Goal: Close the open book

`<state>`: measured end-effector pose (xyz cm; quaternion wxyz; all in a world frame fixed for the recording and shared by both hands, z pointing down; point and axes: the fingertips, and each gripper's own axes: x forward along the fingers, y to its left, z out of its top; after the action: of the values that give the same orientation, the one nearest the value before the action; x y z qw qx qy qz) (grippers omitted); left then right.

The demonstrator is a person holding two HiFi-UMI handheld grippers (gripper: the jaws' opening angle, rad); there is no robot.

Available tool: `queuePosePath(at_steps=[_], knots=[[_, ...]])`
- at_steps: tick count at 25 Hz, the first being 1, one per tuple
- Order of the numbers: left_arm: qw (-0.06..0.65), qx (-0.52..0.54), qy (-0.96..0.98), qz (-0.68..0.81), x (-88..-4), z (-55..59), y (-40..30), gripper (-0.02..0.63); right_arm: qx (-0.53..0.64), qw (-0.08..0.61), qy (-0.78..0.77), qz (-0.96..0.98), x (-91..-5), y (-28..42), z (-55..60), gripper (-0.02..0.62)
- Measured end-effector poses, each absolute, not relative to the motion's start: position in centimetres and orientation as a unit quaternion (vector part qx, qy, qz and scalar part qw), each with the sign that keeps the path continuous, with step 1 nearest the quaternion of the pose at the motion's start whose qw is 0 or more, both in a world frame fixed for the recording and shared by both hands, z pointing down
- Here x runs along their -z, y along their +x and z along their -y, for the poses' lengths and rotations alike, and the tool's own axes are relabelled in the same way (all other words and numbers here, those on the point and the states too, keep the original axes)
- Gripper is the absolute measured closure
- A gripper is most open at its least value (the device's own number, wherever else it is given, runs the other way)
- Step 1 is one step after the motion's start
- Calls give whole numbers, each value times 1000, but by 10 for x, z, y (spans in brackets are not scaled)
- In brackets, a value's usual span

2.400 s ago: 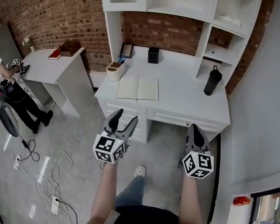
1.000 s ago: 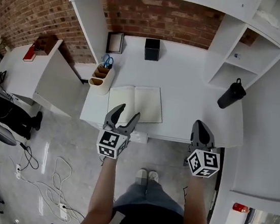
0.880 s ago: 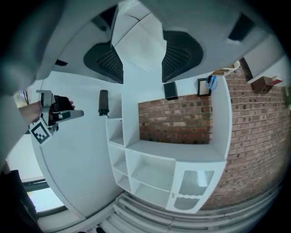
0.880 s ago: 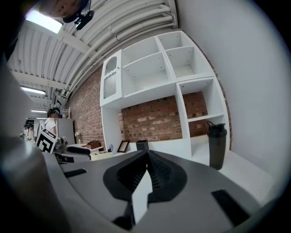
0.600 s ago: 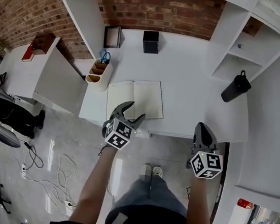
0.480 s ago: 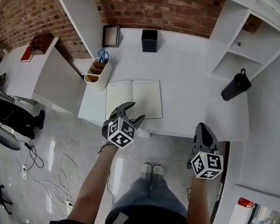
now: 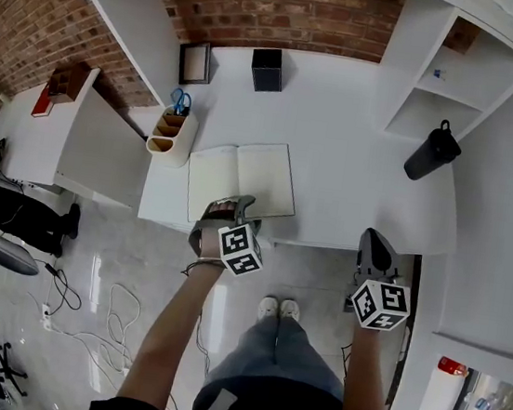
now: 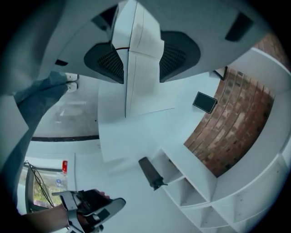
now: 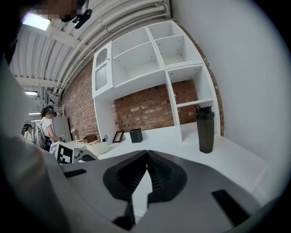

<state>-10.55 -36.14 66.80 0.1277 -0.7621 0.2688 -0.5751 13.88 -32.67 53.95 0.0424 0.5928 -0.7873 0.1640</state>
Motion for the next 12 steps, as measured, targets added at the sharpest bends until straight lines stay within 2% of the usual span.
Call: queuePosePath(at_steps=[12], knots=[[139,607,-737,-262,-686,365,-105,377,-173,50,599,780,-546,142,323,597]])
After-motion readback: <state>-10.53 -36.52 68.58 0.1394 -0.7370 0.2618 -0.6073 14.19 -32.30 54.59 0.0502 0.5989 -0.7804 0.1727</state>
